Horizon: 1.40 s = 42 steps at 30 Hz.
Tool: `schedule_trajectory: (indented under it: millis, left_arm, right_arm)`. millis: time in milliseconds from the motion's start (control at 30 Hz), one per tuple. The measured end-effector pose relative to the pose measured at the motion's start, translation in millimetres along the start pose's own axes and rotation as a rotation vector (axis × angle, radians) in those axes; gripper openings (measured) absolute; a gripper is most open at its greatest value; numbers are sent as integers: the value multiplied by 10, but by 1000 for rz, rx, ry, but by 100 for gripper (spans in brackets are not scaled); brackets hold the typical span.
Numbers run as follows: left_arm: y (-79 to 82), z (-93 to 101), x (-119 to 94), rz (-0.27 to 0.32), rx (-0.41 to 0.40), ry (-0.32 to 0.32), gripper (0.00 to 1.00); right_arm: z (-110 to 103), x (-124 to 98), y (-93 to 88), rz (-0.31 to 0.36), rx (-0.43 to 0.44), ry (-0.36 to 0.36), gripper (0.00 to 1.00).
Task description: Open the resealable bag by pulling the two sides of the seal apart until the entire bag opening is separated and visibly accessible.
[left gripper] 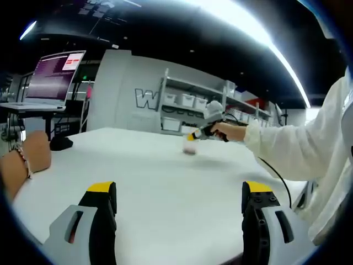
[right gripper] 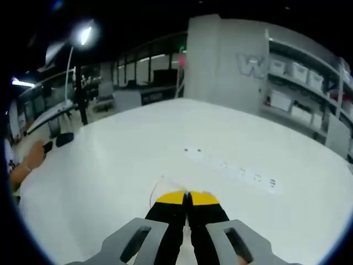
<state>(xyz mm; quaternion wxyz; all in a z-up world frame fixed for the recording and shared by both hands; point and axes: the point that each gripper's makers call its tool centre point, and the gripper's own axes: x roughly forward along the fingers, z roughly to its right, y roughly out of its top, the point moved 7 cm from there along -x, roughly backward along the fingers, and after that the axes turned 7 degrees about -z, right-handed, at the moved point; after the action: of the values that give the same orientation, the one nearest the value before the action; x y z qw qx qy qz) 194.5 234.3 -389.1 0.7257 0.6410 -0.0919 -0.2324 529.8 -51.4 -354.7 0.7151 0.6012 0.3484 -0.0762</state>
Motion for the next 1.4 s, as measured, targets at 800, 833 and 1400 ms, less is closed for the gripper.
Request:
schedule_trajectory:
  millis: [800, 833, 1400]
  left_arm:
    - [11, 34, -42, 4, 14, -5, 94]
    - [8, 31, -46, 4, 13, -3, 94]
    - [-21, 20, -51, -1, 9, 2, 94]
  right_arm:
    - [-287, 59, -419, -88, -19, 106, 0]
    - [-294, 50, -430, -88, -22, 110, 1]
    - [-338, -182, -397, 16, 39, 178, 17]
